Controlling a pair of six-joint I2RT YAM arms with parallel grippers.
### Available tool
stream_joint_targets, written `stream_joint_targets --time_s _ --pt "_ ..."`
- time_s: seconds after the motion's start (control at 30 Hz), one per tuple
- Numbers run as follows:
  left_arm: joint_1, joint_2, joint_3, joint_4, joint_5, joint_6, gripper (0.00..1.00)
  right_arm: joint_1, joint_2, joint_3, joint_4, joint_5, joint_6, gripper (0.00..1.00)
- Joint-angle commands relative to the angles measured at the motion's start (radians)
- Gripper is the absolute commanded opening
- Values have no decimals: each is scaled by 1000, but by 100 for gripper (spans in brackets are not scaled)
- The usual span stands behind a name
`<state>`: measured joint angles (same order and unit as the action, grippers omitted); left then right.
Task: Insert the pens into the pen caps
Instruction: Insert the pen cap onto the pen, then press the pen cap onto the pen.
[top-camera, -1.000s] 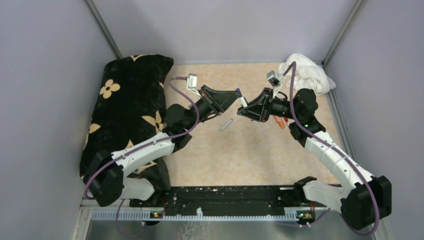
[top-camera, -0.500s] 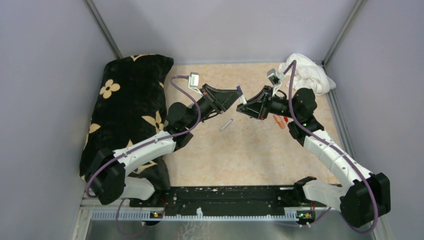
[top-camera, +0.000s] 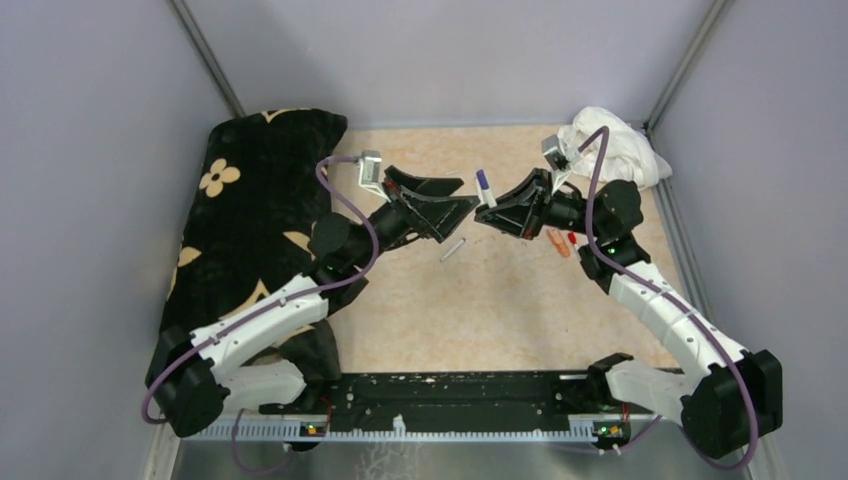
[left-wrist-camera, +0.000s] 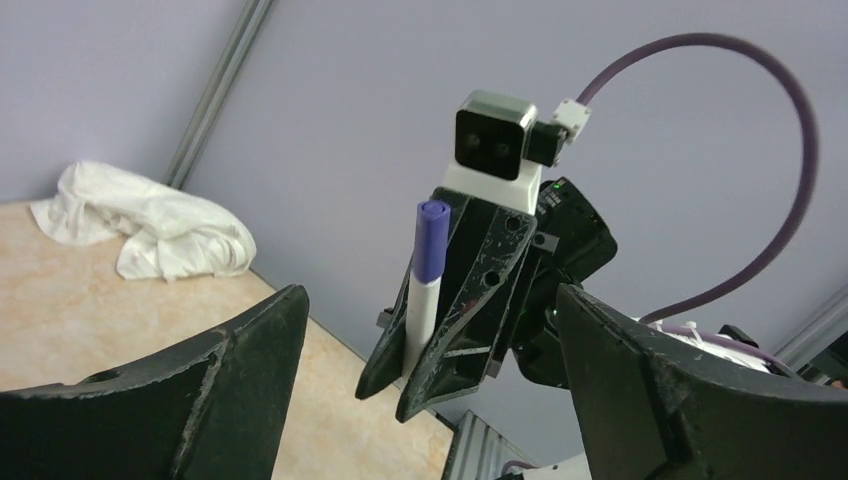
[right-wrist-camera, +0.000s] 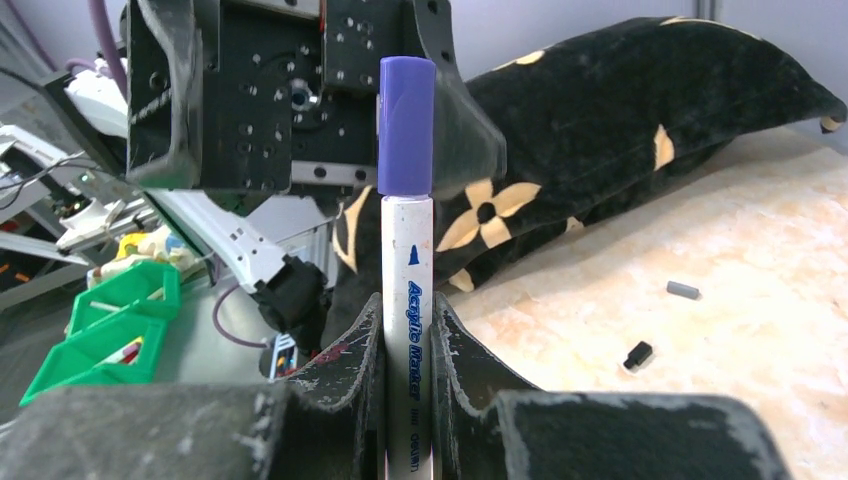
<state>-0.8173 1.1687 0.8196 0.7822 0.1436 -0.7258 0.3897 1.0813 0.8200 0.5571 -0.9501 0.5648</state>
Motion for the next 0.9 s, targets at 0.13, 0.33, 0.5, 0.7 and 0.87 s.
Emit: stream_joint_targets --time_s 0.13,0.33,0.5,0.7,0.87 --pt "78 -8 116 -60 174 78 98 -8 -49 23 59 -164 -2 0" --pt "144 93 194 87 328 -82 94 -9 -52 29 8 -182 -26 0" --pt "144 146 224 137 385 -123 79 -8 -47 36 -21 -163 -35 0" --pt "130 187 239 158 411 -154 71 -8 -33 45 -35 -143 -34 0" --pt "111 206 253 159 412 -143 67 -9 -26 51 -46 -132 -34 0"
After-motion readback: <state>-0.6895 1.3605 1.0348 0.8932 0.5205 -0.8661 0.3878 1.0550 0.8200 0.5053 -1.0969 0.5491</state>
